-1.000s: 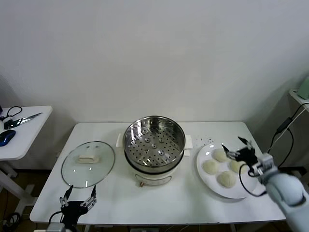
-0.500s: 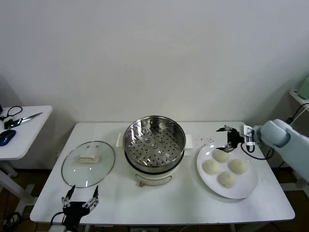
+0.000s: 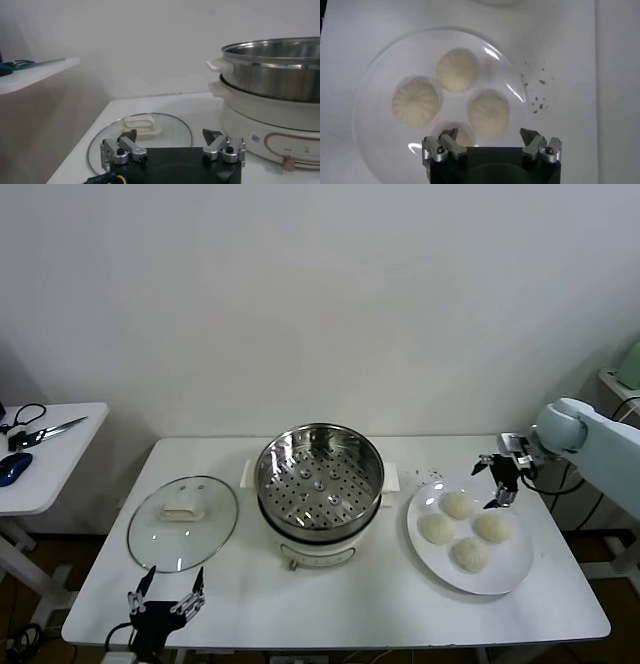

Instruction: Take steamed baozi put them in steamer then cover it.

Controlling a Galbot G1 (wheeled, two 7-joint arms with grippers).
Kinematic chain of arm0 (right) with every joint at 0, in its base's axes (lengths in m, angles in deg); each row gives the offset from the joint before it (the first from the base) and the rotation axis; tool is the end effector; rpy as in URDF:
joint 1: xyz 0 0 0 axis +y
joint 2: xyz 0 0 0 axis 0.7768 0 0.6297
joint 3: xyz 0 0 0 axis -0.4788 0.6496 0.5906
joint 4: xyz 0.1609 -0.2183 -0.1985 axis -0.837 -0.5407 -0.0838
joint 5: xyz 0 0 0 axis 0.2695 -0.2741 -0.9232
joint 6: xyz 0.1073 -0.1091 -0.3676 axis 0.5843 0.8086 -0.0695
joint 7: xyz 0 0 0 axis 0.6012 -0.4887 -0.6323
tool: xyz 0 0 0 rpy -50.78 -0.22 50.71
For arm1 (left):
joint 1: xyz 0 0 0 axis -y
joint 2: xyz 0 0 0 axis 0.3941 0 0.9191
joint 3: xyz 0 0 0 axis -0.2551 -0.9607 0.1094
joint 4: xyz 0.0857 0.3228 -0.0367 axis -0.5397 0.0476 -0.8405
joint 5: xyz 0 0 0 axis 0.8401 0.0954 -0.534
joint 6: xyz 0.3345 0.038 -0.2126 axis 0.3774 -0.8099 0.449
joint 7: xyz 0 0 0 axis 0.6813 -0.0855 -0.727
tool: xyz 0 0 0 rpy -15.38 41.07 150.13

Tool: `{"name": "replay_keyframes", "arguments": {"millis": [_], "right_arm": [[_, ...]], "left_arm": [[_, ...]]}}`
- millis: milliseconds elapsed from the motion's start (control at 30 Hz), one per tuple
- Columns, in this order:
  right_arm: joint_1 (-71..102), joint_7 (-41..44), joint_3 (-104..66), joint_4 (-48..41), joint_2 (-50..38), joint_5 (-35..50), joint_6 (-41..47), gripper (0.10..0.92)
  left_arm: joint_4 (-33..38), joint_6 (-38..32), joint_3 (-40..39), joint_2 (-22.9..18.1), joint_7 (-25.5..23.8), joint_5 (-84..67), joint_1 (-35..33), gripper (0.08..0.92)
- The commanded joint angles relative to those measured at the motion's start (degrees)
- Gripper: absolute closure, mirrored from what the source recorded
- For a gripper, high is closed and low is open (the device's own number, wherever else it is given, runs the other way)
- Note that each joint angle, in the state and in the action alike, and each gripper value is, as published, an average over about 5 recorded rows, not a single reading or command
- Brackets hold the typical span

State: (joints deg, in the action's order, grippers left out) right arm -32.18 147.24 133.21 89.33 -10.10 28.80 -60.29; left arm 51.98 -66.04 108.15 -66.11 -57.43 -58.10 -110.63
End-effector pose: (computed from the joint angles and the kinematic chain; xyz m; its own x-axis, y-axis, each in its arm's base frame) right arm 0.5786 -0.2101 -0.1878 -0.1567 -0.1500 0.9762 -0.9857 -0.0376 -0.1640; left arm 0.1577 0.0669 -0.3253 -0.9458 -0.0678 0.3175 -0.0409 0.9951 0.0905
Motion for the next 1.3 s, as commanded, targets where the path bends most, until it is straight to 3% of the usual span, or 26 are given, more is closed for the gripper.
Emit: {"name": "replay_keyframes", "arguments": {"millis": [33, 600, 867, 1133, 1300], "right_arm": [[2.71, 1.13, 0.44, -7.35, 6.85, -1.63, 0.38, 0.203], [7.02, -1.73, -4.65, -14.44, 12.22, -8.67, 0.6, 0.22], [7.41, -2.58, -5.56, -14.45, 12.69, -7.64, 1.11, 0.305], [3.52, -1.46, -2.2, -10.24, 10.51, -4.82, 0.88, 0.353], [-10.15, -0.67, 8.65, -2.75, 7.22, 1.07, -3.6, 0.355]], "left_arm": [[-0.08, -0.15, -0.15, -0.2, -0.03, 0.23, -0.06, 0.177], [-0.28, -0.56, -0.06, -0.9, 0.04, 0.19, -0.37, 0.177], [-0.49, -0.61, 0.04, -0.82, 0.12, 0.14, -0.33, 0.177], [0.13, -0.57, -0.13, -1.09, 0.11, 0.36, -0.48, 0.177], [0.47, -0.64, -0.17, -1.12, 0.13, 0.39, -0.64, 0.177]]}}
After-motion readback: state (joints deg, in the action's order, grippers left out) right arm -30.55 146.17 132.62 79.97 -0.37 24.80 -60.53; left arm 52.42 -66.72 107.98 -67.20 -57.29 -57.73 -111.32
